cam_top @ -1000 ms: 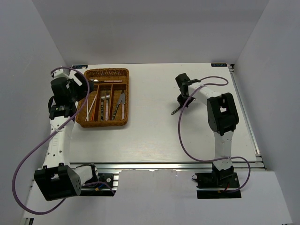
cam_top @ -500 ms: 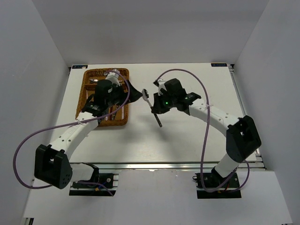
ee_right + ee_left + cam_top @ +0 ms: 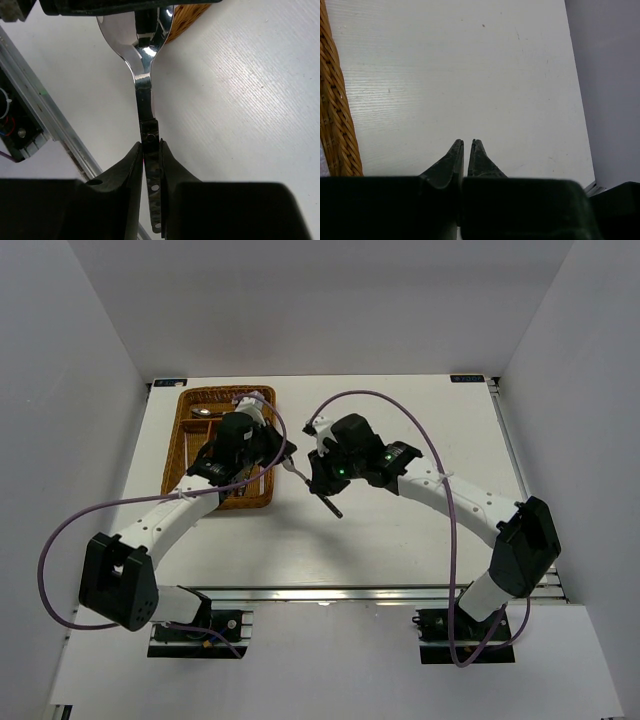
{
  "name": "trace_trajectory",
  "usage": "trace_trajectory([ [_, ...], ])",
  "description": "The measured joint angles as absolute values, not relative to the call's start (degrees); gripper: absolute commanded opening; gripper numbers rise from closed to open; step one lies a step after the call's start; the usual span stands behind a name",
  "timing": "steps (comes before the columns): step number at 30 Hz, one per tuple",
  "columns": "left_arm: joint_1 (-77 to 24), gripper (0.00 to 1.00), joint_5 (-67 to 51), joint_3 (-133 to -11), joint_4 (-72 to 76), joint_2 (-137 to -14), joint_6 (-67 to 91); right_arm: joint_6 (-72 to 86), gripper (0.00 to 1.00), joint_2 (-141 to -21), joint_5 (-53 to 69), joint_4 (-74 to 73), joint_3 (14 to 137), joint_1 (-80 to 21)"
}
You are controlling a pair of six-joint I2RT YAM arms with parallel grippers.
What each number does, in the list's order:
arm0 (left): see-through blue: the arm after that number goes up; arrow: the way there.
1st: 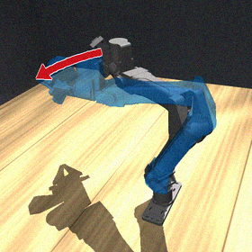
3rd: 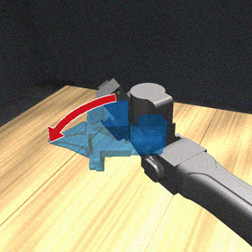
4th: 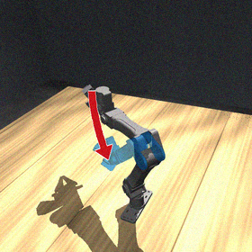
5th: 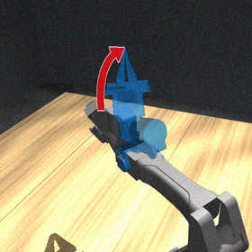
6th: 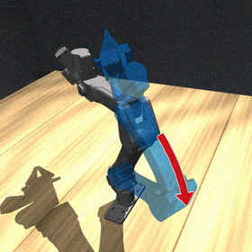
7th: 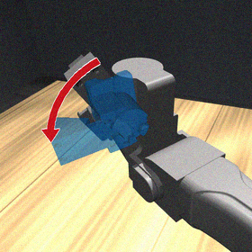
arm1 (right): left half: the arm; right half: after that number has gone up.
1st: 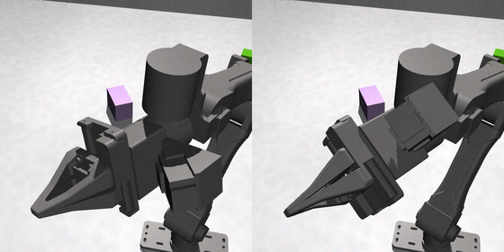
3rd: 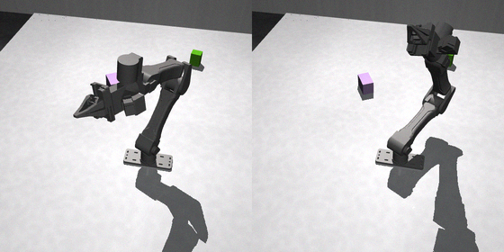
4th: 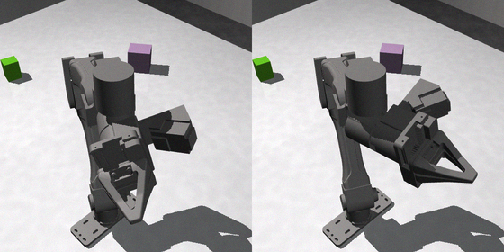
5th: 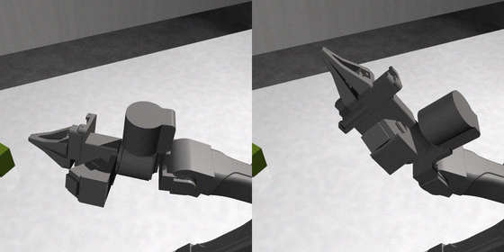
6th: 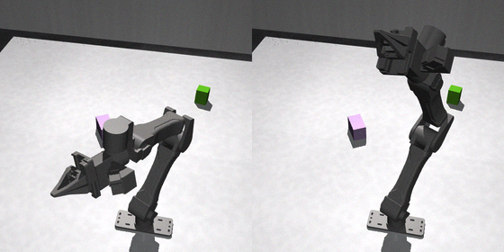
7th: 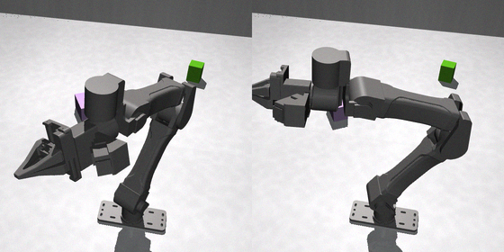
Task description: Sort the eating utensils into containers
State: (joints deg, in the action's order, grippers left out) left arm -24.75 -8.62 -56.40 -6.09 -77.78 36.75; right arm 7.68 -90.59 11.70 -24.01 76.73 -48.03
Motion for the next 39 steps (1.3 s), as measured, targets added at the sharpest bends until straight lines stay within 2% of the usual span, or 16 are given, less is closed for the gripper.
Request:
trace_trajectory([
  [2,-24.8,0.00,-8.2,-56.4,-5.8,-77.7,36.7,7.7,0.00,-90.6,10.4,-24.2,76.9,-48.1],
  [3,-24.8,0.00,-8.0,-56.4,-5.6,-77.6,36.7,7.7,0.09,-90.6,9.7,-24.3,77.1,-48.3],
  [4,-24.8,0.00,-7.7,-56.3,-5.4,-77.5,36.7,7.7,0.33,-90.6,9.2,-24.2,77.1,-48.4],
  [5,-24.9,0.00,-7.3,-56.3,-5.1,-77.3,36.8,8.2,0.73,-90.6,8.6,-24.2,77.2,-48.4],
  [6,-24.9,0.00,-6.4,-56.2,-5.0,-77.2,37.0,9.0,0.89,-90.5,7.3,-24.1,77.2,-48.4],
  [11,-22.8,0.00,0.3,-57.7,-7.2,-76.8,36.6,10.7,0.89,-88.1,0.3,-24.2,76.0,-44.9],
  [16,-10.3,0.00,5.3,-68.5,-8.8,-82.1,35.7,12.1,0.89,-78.0,-3.1,-24.6,70.1,-37.5],
  [21,2.4,0.00,6.1,-86.9,-7.1,-98.7,36.8,12.0,0.89,-69.7,-3.7,-25.5,66.6,-35.4],
  [27,7.9,0.00,6.1,-111.8,-12.8,-122.3,35.7,11.7,0.89,-67.0,-3.6,-26.8,64.6,-35.3],
  [33,8.5,0.06,3.7,-117.0,-15.9,-131.9,35.9,11.5,0.89,-65.2,-2.6,-28.7,63.1,-35.3],
  [35,8.5,0.09,2.4,-116.5,-15.5,-132.7,36.7,11.5,0.89,-64.9,-2.6,-28.6,63.1,-35.3],
  [39,8.6,0.48,-0.8,-112.4,-12.1,-132.4,39.2,11.4,0.89,-65.1,-2.6,-28.7,63.1,-35.3],
])
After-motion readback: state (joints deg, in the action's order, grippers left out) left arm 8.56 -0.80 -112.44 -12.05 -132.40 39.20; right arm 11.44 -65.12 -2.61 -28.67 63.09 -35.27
